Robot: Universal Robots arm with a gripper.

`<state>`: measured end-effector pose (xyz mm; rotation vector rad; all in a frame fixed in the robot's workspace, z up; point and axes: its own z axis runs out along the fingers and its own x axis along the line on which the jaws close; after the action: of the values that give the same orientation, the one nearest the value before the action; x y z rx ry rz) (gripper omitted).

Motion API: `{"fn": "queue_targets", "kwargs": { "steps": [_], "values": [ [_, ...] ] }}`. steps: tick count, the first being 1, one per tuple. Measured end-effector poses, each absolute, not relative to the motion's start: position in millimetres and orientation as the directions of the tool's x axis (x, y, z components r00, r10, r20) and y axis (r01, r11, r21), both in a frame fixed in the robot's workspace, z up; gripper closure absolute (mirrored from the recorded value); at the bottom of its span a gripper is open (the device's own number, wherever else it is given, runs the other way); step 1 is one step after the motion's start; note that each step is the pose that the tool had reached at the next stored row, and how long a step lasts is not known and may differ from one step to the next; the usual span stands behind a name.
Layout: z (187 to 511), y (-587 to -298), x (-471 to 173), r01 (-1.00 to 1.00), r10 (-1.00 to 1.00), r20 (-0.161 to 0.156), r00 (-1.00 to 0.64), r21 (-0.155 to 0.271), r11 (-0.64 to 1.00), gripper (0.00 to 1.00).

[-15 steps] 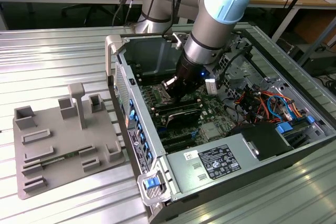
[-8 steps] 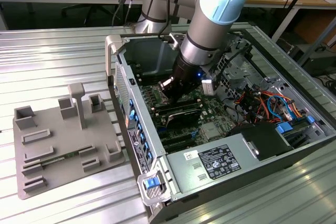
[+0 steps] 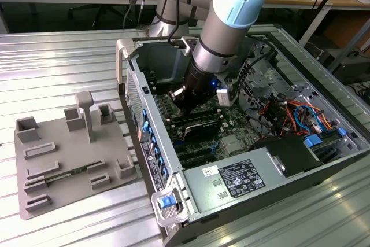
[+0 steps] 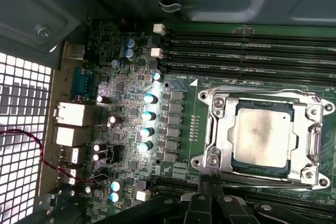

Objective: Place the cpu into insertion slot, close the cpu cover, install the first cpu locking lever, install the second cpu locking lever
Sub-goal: 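Install the second cpu locking lever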

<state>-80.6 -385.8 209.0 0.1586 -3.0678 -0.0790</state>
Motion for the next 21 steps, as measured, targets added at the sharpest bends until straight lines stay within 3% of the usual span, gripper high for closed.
{"fn": "queue_targets", "kwargs": {
  "steps": [21],
  "values": [
    [205.0, -378.9, -91.7, -0.113, -0.117, 0.065, -0.991, 0.058, 0.992, 0.89]
  ]
}}
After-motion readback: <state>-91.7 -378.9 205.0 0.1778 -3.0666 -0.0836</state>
